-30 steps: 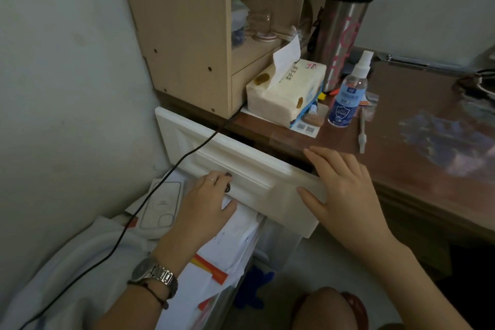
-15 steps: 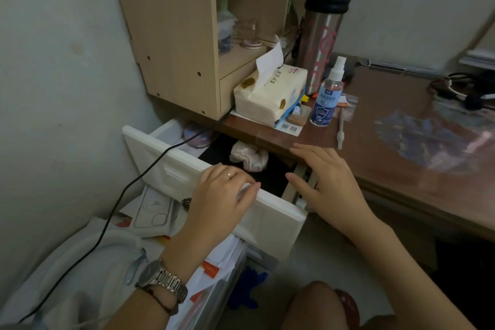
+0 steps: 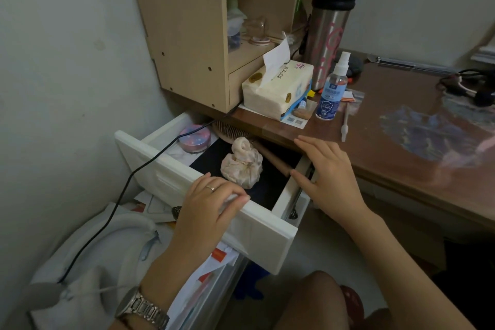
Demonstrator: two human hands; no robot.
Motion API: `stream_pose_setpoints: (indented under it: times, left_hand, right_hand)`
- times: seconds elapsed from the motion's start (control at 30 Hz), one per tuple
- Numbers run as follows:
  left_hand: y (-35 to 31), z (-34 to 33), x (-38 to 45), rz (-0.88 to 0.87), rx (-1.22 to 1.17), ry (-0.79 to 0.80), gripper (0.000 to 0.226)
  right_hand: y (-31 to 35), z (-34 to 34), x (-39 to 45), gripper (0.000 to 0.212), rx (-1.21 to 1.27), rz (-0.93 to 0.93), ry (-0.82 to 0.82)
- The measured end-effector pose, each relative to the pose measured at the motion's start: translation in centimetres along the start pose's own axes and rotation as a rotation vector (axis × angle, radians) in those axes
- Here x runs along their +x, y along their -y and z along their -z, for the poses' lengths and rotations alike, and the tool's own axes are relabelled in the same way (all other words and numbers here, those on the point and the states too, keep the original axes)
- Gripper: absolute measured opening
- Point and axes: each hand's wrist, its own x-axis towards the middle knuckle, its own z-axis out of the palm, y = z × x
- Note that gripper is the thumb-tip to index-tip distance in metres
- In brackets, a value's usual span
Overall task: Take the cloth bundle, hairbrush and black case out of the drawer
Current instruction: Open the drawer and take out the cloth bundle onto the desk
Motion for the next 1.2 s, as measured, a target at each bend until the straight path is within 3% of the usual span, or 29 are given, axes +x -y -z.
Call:
stream_pose_setpoints:
  times: [0.17, 0.33, 0.57, 0.67, 0.8, 0.93, 1.07, 1.2]
  left_hand:
    - [-0.3, 0.8, -1.2, 0.072, -0.054, 0.011, 0.019]
    - [-0.4, 2.2, -1.4, 0.106, -0.004, 0.096, 0.033]
    - [-0.5, 4.3, -0.1, 0.151, -0.074, 0.239, 0.017]
    - [-0.2, 4.6, 1.7, 0.22, -0.116, 0.206, 0.014]
    - [0.5, 3.7, 5.2, 0.255, -0.043, 0.089, 0.038]
    - [0.8, 1.8, 7.9, 0.331, 0.091, 0.193, 0.056]
    - [1.1, 0.5, 8.6, 0.33, 0.219, 0.267, 0.034]
    - [1.5, 0.4, 8.5, 0.349, 0.209, 0.262, 0.026]
  right_hand:
    - [-0.1, -0.2, -0.1, 0.059, -0.013, 0.007, -0.015]
    - [-0.2, -0.3, -0.1, 0.059, -0.018, 0.012, -0.023]
    - [-0.2, -0.5, -0.1, 0.059, -0.011, 0.015, -0.038]
    - [-0.2, -0.4, -0.1, 0.059, -0.005, 0.018, -0.04]
    - [-0.2, -0.3, -0.1, 0.059, 0.006, 0.012, -0.044]
    - [-0.3, -0.3, -0.1, 0.059, 0.019, 0.01, -0.032]
    - [-0.4, -0.1, -0.1, 0.059, 0.04, 0.005, -0.011]
    - [-0.5, 0.0, -0.1, 0.059, 0.046, 0.01, -0.006]
